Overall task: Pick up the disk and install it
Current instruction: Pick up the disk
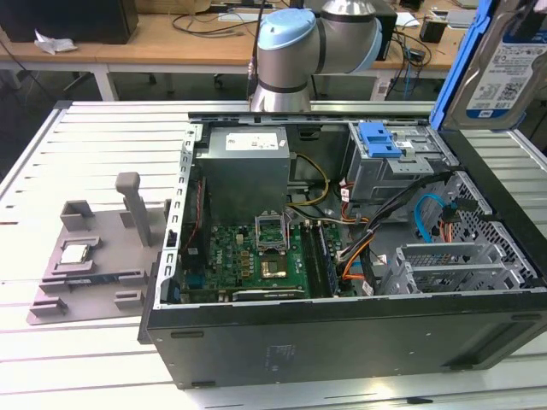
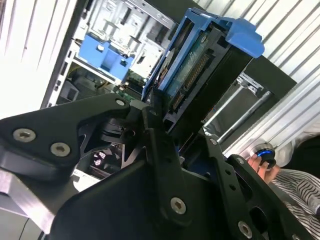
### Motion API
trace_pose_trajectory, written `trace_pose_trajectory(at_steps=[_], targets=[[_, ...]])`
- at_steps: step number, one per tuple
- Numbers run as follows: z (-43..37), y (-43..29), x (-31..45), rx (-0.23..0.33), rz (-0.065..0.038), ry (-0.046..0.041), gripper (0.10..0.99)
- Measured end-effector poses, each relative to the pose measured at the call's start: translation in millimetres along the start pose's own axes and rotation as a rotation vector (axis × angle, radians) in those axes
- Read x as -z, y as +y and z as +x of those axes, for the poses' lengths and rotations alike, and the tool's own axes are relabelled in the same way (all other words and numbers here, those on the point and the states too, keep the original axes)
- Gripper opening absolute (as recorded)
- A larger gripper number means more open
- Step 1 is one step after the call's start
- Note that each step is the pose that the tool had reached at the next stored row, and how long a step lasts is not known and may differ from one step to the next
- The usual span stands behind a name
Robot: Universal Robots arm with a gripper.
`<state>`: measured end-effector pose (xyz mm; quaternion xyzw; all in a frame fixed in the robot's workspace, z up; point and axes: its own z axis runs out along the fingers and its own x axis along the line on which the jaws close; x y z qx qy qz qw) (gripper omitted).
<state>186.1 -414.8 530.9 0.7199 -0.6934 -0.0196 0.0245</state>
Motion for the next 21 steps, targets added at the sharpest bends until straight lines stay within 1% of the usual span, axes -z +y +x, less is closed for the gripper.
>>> trace_pose_trajectory(at_steps=[1, 5, 6, 8, 9, 12, 17, 20, 21], targets=[[7.8, 0.3, -0.3, 0.0, 0.0, 0.0001, 0.361], [21.9, 0.8, -1.1, 0.0, 0.0, 0.0, 0.361], [27.6, 1.0, -1.4, 0.0, 0.0, 0.0, 0.361], [33.8, 1.2, -1.7, 0.0, 0.0, 0.0001, 0.361], [39.4, 1.4, -2.1, 0.0, 0.0, 0.0, 0.361], [49.0, 1.7, -2.7, 0.0, 0.0, 0.0, 0.361], [61.0, 2.1, -3.8, -0.001, 0.0, 0.0, 0.361], [79.8, 2.7, -5.3, -0.001, 0.0, -0.0001, 0.361], [81.9, 2.8, -5.4, -0.002, 0.0, 0.0001, 0.361]])
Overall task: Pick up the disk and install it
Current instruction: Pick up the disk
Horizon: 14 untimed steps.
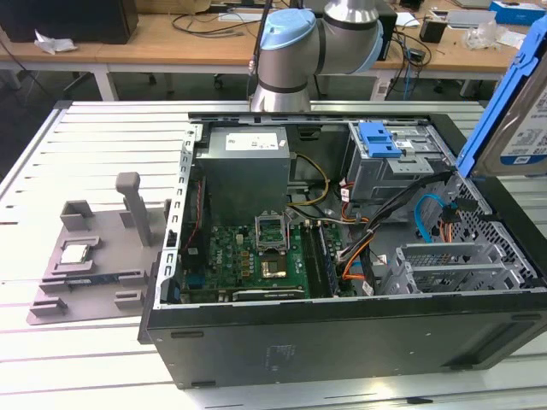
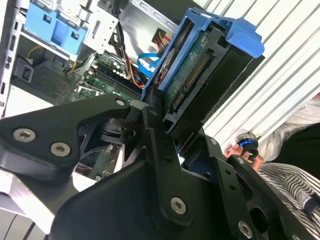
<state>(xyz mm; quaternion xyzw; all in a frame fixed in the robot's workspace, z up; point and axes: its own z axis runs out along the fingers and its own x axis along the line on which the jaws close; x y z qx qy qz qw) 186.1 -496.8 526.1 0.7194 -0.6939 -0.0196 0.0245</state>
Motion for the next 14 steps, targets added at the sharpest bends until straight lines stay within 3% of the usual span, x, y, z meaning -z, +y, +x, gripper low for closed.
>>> trace_pose_trajectory(at_steps=[8, 14], targets=[[19.7, 0.5, -3.9, -0.002, 0.0, -0.0002, 0.361], [26.0, 0.5, -8.4, -0.007, 0.0, -0.0005, 0.361]])
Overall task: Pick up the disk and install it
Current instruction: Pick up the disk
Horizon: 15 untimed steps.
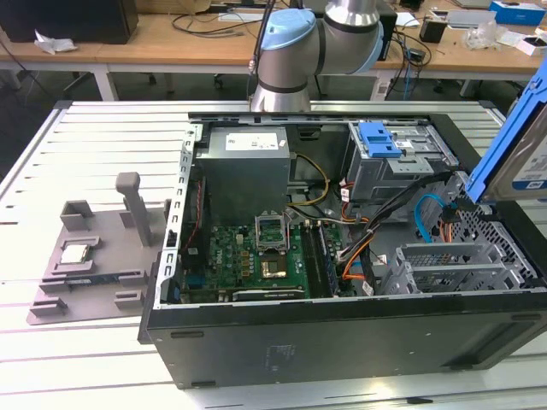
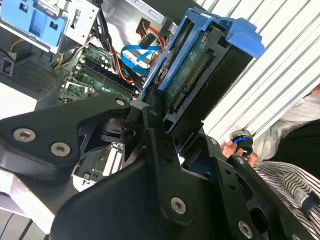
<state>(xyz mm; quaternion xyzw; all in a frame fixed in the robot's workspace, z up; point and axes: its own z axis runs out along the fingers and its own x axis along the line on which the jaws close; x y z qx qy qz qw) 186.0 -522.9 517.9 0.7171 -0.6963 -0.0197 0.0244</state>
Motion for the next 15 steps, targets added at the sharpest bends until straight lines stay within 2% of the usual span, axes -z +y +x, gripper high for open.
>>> trace_pose_trajectory(at_steps=[6, 11, 12, 13, 14, 15], targets=[[0.5, 0.1, -3.6, -0.048, 0.0, -0.0017, 0.361], [7.6, 6.4, -4.7, -0.048, 0.0, -0.0023, 0.361], [9.2, 8.2, -4.9, -0.047, 0.0, -0.0042, 0.361], [11.3, 10.5, -5.1, -0.047, 0.0, -0.0097, 0.361], [12.6, 11.8, -5.2, -0.047, 0.0, -0.0167, 0.361], [15.0, 13.8, -5.4, -0.046, 0.0, -0.0283, 0.361]])
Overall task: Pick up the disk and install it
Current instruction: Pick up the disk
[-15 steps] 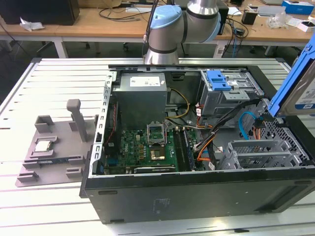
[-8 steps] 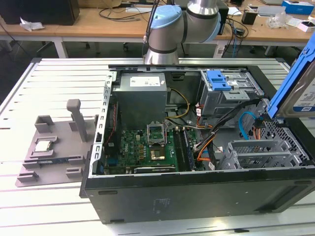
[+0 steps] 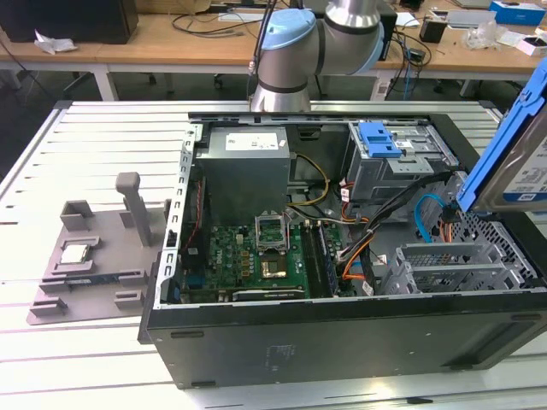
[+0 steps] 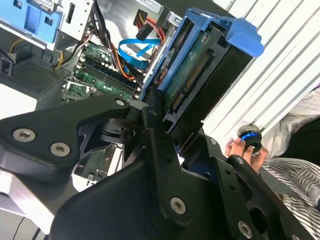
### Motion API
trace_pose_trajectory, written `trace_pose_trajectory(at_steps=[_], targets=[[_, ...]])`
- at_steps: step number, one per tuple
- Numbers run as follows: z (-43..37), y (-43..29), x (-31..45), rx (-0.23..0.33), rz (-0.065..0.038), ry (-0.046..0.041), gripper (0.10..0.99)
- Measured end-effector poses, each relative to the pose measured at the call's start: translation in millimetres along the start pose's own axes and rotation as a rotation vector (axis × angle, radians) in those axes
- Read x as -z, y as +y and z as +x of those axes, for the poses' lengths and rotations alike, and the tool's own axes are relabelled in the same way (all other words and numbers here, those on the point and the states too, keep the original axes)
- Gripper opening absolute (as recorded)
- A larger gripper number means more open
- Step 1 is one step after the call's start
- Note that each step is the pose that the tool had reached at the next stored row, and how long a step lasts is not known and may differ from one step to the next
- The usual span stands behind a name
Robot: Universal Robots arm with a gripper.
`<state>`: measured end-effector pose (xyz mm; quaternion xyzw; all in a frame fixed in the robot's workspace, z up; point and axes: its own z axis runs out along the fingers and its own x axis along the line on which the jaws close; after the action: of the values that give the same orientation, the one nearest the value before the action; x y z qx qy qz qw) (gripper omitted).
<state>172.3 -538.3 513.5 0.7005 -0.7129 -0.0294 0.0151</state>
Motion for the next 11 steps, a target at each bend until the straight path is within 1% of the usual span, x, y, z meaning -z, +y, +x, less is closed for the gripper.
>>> trace_pose_trajectory(at_steps=[1, 2, 4, 6, 7, 11], targets=[[3.0, 2.1, 0.0, 0.001, 0.0, -0.0117, 0.361], [7.3, 4.6, -0.6, 0.001, 0.0, -0.0132, 0.361], [13.5, 11.0, -4.5, 0.001, 0.0, -0.0132, 0.361], [17.6, 14.9, -10.6, 0.001, 0.0, -0.013, 0.361], [18.4, 17.0, -14.8, 0.001, 0.0, -0.0132, 0.361], [19.5, 21.9, -23.3, 0.001, 0.0, -0.0129, 0.361]])
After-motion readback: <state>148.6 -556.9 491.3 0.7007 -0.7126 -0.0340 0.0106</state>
